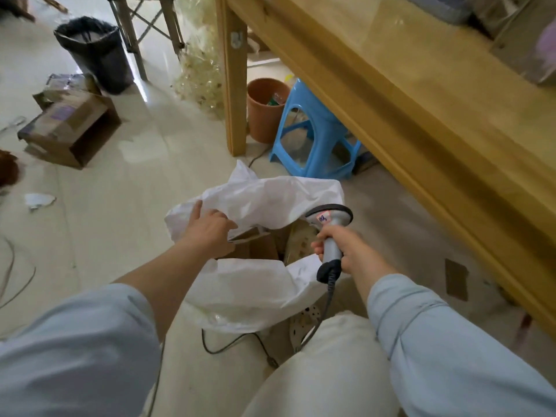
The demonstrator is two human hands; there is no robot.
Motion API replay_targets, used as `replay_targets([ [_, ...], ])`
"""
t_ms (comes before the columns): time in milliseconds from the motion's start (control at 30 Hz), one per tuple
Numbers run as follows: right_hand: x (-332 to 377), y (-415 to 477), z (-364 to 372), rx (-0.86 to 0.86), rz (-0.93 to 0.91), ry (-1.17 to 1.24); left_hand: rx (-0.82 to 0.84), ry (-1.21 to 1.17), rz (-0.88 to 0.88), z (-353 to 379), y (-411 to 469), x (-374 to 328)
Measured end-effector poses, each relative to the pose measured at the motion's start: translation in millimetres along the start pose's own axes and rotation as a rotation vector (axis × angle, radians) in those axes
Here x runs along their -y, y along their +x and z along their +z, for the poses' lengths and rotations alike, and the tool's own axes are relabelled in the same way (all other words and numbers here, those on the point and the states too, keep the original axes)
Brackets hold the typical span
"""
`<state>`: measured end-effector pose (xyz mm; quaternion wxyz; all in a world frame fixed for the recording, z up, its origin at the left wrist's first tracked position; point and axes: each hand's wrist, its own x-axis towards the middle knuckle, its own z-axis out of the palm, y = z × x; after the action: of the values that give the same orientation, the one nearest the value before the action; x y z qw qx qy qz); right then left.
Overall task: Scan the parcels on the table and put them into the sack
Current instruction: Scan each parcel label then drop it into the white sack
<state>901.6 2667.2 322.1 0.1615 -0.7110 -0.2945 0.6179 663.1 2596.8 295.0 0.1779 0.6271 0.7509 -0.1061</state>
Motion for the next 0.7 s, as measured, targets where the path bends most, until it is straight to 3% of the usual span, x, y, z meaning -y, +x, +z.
replay_targets([
  [100,5.1,-2.9,-3.9,0.031,0.0,0.046,0.226,-0.085,0.089,9.5,0.6,-26.0],
  [200,10.9,-9.8,-8.3,0.054,-0.014,0.067,0.452,0.124,0.146,31.3,-6.6,-44.3],
  [433,4.7,-43.3,-27.1,0.14,-0.054,0.017,0.56,0.123,0.068,37.8,-40.5,-62.6],
  [533,1.0,-64.7,-35.5,0.159,-0.097,-0.001,0.452,0.188,0.061,4.3,-45.6,-72.6],
  [700,12.6,-118.8,-58.0,0.157,-0.257,0.1,-0.128,-0.151,-0.017,-73.1,-54.0,-108.2],
])
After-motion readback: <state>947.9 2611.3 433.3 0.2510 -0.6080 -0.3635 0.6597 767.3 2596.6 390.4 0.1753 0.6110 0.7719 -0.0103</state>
